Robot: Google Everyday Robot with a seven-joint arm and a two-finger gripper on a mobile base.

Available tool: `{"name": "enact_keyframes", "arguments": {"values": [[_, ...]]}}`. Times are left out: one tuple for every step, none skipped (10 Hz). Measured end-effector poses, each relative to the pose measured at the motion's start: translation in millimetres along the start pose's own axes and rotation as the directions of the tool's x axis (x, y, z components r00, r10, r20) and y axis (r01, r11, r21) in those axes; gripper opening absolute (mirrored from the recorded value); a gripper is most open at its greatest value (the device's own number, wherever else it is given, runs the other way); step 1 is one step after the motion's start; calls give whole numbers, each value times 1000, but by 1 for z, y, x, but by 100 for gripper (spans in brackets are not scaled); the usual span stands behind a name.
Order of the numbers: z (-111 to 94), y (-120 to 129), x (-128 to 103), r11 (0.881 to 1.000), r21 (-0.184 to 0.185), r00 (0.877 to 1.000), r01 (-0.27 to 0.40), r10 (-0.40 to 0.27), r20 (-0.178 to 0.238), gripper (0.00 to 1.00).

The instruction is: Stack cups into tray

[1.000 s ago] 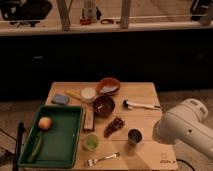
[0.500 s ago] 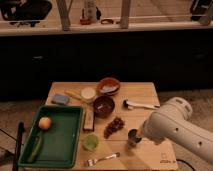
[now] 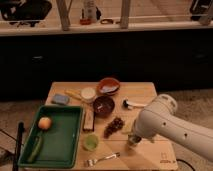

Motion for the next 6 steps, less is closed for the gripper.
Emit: {"name": "enact_keyframes", "arguments": {"values": [[4,-3,1,1000,-2,1000,13,-13,8,80],[9,-5,3,1000,1,999,24,-24,21,80],[18,-5,6,999,-4,999,36,-36,34,80],[27,-5,8,999,-4,998,46,-45,50,80],[32,-4,11,999,-9,997,50,-49,55,80],[48,1,15,998,-15,995,54,-52,82,80]]}}
